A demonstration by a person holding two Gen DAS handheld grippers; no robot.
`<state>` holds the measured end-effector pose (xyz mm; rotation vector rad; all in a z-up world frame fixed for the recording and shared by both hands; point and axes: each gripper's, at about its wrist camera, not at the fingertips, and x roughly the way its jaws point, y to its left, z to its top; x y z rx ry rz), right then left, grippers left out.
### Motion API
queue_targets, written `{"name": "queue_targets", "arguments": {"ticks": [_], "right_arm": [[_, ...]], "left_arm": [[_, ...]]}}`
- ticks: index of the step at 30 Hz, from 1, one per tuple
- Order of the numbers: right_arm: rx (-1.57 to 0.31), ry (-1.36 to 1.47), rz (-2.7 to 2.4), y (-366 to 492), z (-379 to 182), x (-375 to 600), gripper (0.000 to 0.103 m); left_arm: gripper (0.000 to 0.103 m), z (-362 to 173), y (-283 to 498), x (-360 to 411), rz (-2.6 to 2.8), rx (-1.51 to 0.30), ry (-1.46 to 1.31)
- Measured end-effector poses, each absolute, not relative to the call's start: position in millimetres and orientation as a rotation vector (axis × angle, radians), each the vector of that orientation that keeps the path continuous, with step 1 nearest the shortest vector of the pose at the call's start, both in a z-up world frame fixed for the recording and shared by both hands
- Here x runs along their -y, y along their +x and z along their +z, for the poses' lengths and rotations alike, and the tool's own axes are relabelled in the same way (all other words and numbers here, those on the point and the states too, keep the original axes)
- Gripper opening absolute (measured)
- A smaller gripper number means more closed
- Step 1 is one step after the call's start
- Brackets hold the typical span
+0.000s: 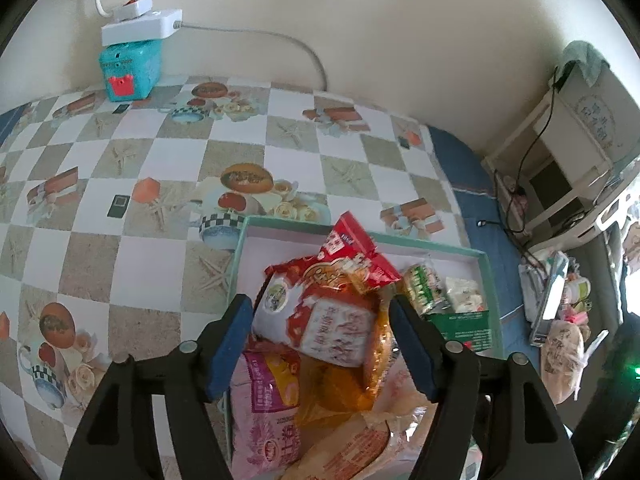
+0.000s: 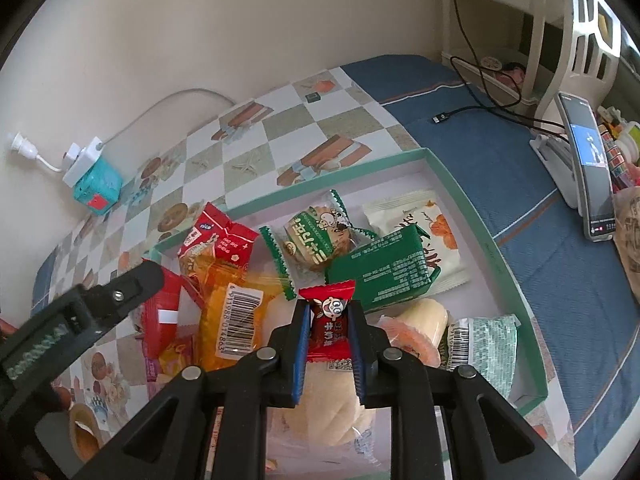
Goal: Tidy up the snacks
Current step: 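Open both tools to drop the candy and biscuit pack into the tray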
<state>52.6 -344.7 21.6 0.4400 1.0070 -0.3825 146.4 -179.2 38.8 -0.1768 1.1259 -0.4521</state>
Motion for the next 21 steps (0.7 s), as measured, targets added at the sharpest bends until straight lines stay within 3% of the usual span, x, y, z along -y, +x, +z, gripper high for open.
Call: {"name": "queue_targets", "arguments": {"ticks": [5,7,9,14,21], "right_arm": [[-1.017,0.439,-0.390,53,21,344,0.027],[-1.023,0.433,-0.394,52,21,343,0.050],[-1.021,0.421,-0.402,51,23,342,0.066],[-1.006,0.399,-0.409,45,27,336,0.081],[-0.964,0.348,-0.391,33,38,317,0.098]], "left_arm": [[0.081,52,143,174,-0.451,-1.098,-0.162],[0.083,57,142,170,-0.433,-1.088,-0.150],[0.089,62,139,163,-0.402,-1.075,-0.130],[0.101,61,128,140,-0.294,-1.039,-0.082],[0.102,49,113,98,-0.202,-1.091,-0.114]]}}
